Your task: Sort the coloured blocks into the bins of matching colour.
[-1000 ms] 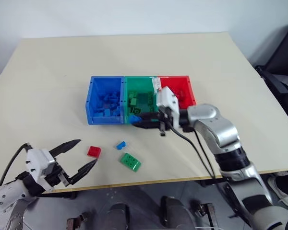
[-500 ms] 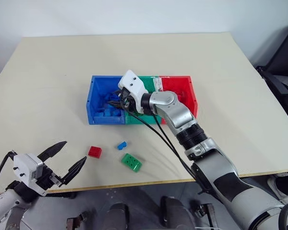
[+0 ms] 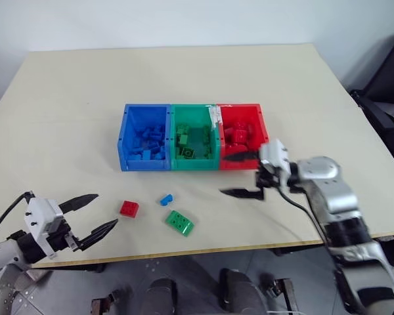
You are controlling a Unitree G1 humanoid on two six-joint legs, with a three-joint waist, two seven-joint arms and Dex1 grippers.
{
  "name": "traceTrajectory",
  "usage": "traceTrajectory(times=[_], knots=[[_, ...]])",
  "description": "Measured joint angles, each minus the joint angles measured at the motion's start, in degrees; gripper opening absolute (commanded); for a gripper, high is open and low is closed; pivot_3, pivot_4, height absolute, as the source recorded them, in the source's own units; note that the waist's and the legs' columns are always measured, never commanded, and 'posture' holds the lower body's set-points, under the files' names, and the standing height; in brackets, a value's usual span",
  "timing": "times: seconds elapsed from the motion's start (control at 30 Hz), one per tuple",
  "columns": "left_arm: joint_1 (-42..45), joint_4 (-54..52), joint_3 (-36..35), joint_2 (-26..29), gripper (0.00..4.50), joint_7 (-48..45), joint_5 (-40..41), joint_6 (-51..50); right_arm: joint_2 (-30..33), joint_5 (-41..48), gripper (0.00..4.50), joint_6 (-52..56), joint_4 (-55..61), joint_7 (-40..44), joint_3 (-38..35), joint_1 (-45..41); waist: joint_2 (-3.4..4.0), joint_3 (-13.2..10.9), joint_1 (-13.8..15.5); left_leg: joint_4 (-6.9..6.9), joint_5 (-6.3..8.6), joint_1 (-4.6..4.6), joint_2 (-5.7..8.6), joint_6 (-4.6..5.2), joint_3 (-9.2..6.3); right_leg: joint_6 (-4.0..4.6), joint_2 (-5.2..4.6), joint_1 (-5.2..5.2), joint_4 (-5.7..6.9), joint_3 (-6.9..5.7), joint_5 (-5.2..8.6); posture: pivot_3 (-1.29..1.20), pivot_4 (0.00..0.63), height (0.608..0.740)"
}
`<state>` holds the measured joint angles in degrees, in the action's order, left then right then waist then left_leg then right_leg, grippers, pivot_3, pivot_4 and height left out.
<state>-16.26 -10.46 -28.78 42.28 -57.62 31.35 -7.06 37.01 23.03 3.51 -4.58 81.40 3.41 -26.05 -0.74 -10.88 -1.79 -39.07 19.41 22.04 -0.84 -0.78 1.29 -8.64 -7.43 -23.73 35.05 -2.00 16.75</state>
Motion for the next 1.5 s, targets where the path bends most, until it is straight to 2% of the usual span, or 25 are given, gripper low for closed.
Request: traceTrajectory(times=[0.13, 0.2, 0.47, 0.7, 0.83, 0.93, 0.97, 1.0, 1.07, 1.27, 1.4, 1.5], knots=[[3.17, 4.27, 0.0, 2.04, 4.5, -4.01, -0.31, 2.74, 4.33, 0.55, 4.46, -2.88, 2.56, 2.95, -1.97, 6.13, 0.01, 0.0, 0.13, 0.0, -0.02, -0.21, -0.04, -0.03, 0.11, -0.03, -0.02, 0.14, 0.02, 0.0, -0.02, 0.0, 0.15, 0.74], [6.19, 5.13, 2.69, 3.34, 4.5, -6.61, -0.69, 3.05, 5.47, 1.1, 4.46, -3.83, 3.41, 2.75, -4.5, 10.39, -0.01, 0.0, 0.45, -0.01, -0.01, -0.32, -0.02, -0.04, 0.09, -0.05, -0.04, 0.31, 0.01, -0.02, -0.03, 0.0, 0.15, 0.74], [20.31, -0.89, 20.59, 8.69, 4.5, -15.73, -3.15, -1.23, 6.83, 4.6, 4.46, -2.45, 6.48, -0.6, -11.53, 16.73, 0.05, -0.02, 1.67, -0.01, -0.01, -0.52, -0.01, -0.06, 0.24, -0.07, -0.08, 0.39, 0.06, 0.04, -0.09, 0.0, 0.15, 0.74], [37.45, -1.12, 38.31, 5.88, 4.5, -17.9, -10.9, -6.88, 8.49, 6.44, 4.46, 0.82, 9.89, -2.36, -13.3, 19.1, 0.05, -0.03, 1.93, -0.04, -0.02, -0.52, 0.02, -0.05, 0.27, -0.08, -0.05, 0.41, 0.05, 0.05, -0.1, 0.0, 0.15, 0.74], [44.43, 3.91, 46.7, 2.6, 4.5, -19.37, -17.76, -5.68, 8.56, 6.33, 4.46, 1.29, 11.77, -3.81, -13.44, 20.97, 0.04, -0.03, 1.98, -0.07, -0.02, -0.51, 0.02, -0.04, 0.31, -0.1, -0.02, 0.41, 0.02, 0.05, -0.1, 0.0, 0.15, 0.74], [47.42, 9.47, 50.49, 0.74, 4.5, -19.69, -22.95, -3.53, 9.33, 5.55, 4.46, 0.93, 12.35, -4.28, -13.49, 22.54, 0.04, -0.03, 1.98, -0.07, -0.02, -0.51, 0.02, -0.03, 0.31, -0.1, -0.02, 0.41, 0.02, 0.06, -0.11, 0.0, 0.15, 0.74], [47.83, 10.59, 50.88, 0.21, 4.12, -19.66, -23.65, -2.95, 9.36, 5.5, 4.5, 0.97, 12.6, -4.52, -13.73, 22.92, 0.04, -0.03, 1.97, -0.07, -0.02, -0.52, 0.02, -0.03, 0.31, -0.1, -0.03, 0.41, 0.01, 0.06, -0.11, 0.0, 0.15, 0.74], [48.67, 11.33, 51.27, -0.22, 3.96, -19.71, -24.35, -2.31, 9.46, 5.49, 4.5, 1.1, 12.93, -4.76, -13.92, 23.28, 0.04, -0.03, 2.08, -0.09, -0.02, -0.52, 0.02, -0.03, 0.31, -0.1, -0.03, 0.41, 0.04, 0.06, -0.11, 0.0, 0.15, 0.74], [49.9, 12.58, 51.81, -1.17, 3.36, -19.81, -25.68, -1.35, 9.67, 5.5, 4.5, 1.42, 13.97, -5.27, -14.18, 23.8, 0.04, -0.03, 2.35, -0.13, -0.03, -0.53, 0.02, -0.01, 0.31, -0.12, -0.04, 0.45, 0.03, 0.06, -0.12, 0.0, 0.15, 0.74], [50.02, 13.78, 51.31, -4.73, 1.54, -19.75, -25.43, -1.75, 9.64, 6.13, 4.5, 1.65, 16.64, -7.49, -16.27, 28.05, 0.04, -0.03, 3.18, -0.14, -0.03, -0.56, 0.02, 0.0, 0.3, -0.13, -0.04, 0.49, 0.02, 0.07, -0.13, 0.0, 0.15, 0.74], [50.39, 14.83, 48.21, -6.39, 1.46, -18.97, -22.27, -5.26, 9.28, 7.13, 4.5, 2.09, 18.49, -10.11, -18.32, 30.28, 0.04, -0.03, 3.24, -0.18, -0.03, -0.55, 0.02, 0.01, 0.29, -0.15, -0.04, 0.5, 0.04, 0.07, -0.13, 0.0, 0.15, 0.74], [55.78, 15.13, 42.45, -10.54, 1.46, -14.67, -17.18, -12.02, 6.6, 9.28, 4.5, 4.46, 20.67, -15.39, -20.07, 29.94, 0.0, -0.05, 3.34, -0.37, -0.05, -0.46, 0.03, 0.02, 0.17, -0.2, -0.04, 0.54, 0.09, 0.04, -0.16, 0.0, 0.15, 0.74]])
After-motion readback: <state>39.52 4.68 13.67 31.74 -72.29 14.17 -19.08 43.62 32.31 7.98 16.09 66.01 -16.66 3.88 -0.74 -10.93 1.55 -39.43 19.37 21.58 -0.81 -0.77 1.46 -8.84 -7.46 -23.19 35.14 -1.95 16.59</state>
